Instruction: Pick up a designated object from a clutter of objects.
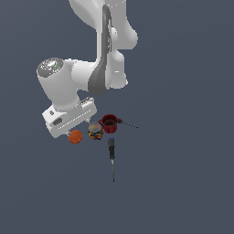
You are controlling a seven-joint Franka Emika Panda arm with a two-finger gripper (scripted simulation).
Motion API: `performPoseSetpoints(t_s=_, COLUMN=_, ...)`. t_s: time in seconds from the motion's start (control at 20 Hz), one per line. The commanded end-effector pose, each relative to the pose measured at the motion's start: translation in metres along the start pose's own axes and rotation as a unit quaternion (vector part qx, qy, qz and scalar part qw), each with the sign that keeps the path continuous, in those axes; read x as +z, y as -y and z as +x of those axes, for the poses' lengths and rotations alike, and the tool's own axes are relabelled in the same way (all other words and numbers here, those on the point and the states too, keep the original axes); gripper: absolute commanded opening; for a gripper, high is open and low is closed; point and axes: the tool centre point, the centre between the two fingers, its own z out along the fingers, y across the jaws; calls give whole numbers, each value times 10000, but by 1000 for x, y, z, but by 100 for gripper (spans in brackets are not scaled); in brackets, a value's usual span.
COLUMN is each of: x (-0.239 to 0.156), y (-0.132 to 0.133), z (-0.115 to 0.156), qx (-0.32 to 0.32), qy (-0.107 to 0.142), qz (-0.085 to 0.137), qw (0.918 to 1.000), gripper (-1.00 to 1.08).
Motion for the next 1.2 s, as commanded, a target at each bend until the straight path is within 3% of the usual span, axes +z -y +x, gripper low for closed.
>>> performPoseSetpoints(t_s=0.0, x=11, y=-5, z=-8, qx=-248, qy=10, qz=5, qw=9997, gripper=100)
performPoseSetpoints(t_s=0.6, x=52, y=-20, z=-42, qx=-1176, qy=42, qz=36, qw=9930, gripper=100)
performPoseSetpoints(t_s=1.15, x=63, y=-23, z=-51, qx=-1402, qy=49, qz=47, qw=9901, gripper=100)
